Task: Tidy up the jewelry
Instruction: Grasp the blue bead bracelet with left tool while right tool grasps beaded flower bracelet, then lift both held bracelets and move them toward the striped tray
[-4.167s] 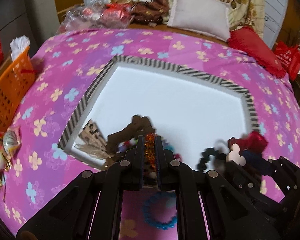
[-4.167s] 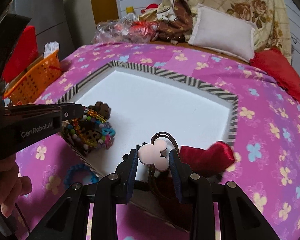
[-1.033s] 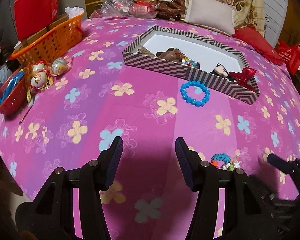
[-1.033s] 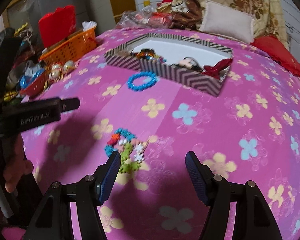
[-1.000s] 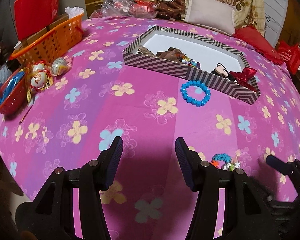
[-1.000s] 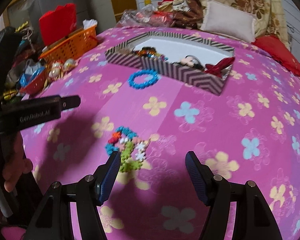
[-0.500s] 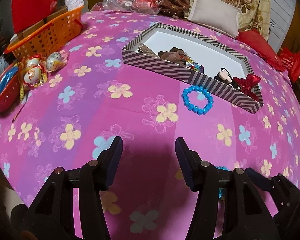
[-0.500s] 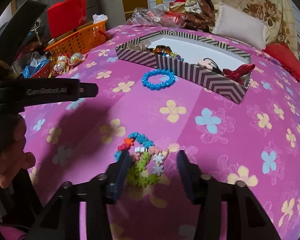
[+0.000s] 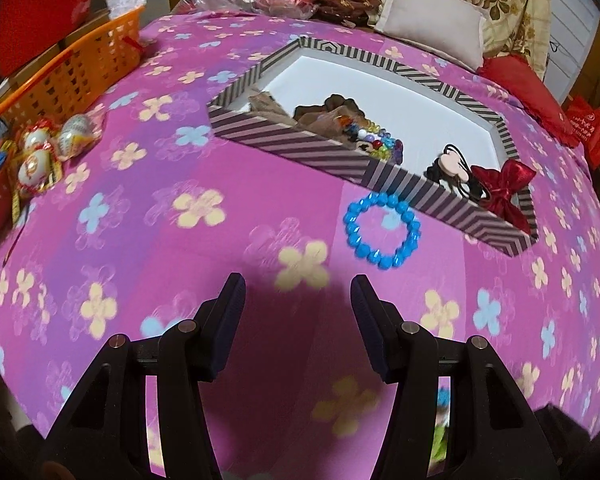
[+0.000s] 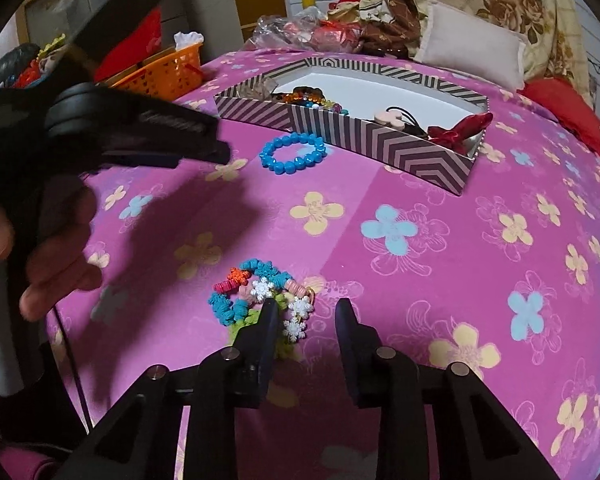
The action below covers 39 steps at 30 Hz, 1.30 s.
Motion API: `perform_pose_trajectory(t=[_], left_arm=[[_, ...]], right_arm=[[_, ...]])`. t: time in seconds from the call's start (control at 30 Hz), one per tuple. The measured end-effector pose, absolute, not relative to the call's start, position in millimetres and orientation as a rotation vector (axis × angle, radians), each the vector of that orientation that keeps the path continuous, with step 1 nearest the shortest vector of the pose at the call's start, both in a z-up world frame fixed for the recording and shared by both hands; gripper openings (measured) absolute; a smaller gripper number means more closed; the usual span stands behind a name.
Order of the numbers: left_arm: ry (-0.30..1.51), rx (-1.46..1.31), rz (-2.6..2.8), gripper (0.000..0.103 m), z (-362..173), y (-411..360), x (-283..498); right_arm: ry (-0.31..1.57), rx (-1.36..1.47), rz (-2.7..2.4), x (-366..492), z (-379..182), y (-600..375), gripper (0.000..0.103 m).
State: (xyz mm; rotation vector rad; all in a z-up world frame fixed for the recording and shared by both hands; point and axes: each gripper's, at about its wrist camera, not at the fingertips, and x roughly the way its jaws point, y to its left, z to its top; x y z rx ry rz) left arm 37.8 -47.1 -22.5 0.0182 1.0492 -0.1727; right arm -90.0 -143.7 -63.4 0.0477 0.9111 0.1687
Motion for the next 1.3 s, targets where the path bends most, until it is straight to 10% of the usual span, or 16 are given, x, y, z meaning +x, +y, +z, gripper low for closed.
perform_pose_trajectory(t=[0.43, 0.63, 1.3], left_arm=[[1.084, 0.039, -0.172, 0.057, -43.5, -75.0, 79.4], [1.071, 0.096, -0.222, 0.008, -45.9, -81.7, 75.8], [0.979, 0.067, -0.315, 0.007, 16.9, -50.2, 21.1]], right_arm=[[0.871, 0.029, 0.160, -87.9, -64.7, -141.7, 0.044], [0.871, 0.028, 0.141, -87.1, -65.2, -144.6, 0.013], [0.746, 0.101, 0.166, -104.4, 4.2, -154.1, 0.013]])
